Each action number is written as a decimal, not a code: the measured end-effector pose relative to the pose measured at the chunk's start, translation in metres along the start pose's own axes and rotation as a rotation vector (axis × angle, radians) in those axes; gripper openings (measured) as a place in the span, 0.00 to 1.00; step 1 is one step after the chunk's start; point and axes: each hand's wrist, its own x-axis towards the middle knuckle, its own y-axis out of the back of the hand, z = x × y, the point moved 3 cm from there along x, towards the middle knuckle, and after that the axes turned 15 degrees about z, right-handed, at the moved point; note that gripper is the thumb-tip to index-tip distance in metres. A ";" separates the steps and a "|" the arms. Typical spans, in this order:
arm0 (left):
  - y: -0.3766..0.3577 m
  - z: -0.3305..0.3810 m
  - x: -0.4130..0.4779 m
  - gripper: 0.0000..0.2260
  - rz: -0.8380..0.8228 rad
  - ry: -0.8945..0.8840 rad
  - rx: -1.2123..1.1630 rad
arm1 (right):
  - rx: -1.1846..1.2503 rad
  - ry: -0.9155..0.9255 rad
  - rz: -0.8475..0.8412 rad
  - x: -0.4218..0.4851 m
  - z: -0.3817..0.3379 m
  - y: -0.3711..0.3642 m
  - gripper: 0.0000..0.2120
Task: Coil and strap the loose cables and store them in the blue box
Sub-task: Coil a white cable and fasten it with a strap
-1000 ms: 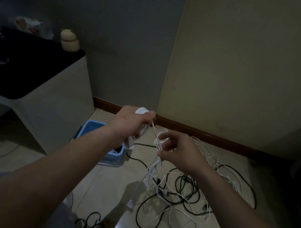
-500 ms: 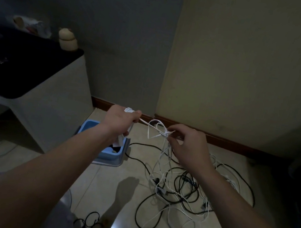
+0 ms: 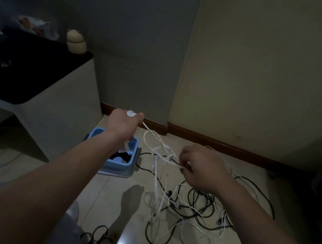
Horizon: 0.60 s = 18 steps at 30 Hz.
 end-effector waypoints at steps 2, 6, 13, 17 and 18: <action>0.004 0.000 0.006 0.15 0.041 0.001 -0.006 | -0.041 -0.034 -0.090 -0.003 0.005 -0.004 0.06; 0.011 0.001 0.015 0.15 0.095 -0.005 -0.059 | -0.058 -0.152 -0.184 -0.004 0.020 -0.009 0.08; -0.001 0.007 -0.004 0.15 -0.154 -0.141 -0.091 | -0.102 -0.422 -0.083 -0.011 0.045 -0.011 0.22; -0.015 0.019 -0.030 0.15 -0.431 -0.183 -0.209 | -0.011 -0.453 0.059 -0.007 0.039 -0.006 0.20; -0.016 0.021 -0.034 0.15 -0.460 -0.179 -0.238 | 0.041 -0.432 0.120 -0.005 0.034 -0.007 0.19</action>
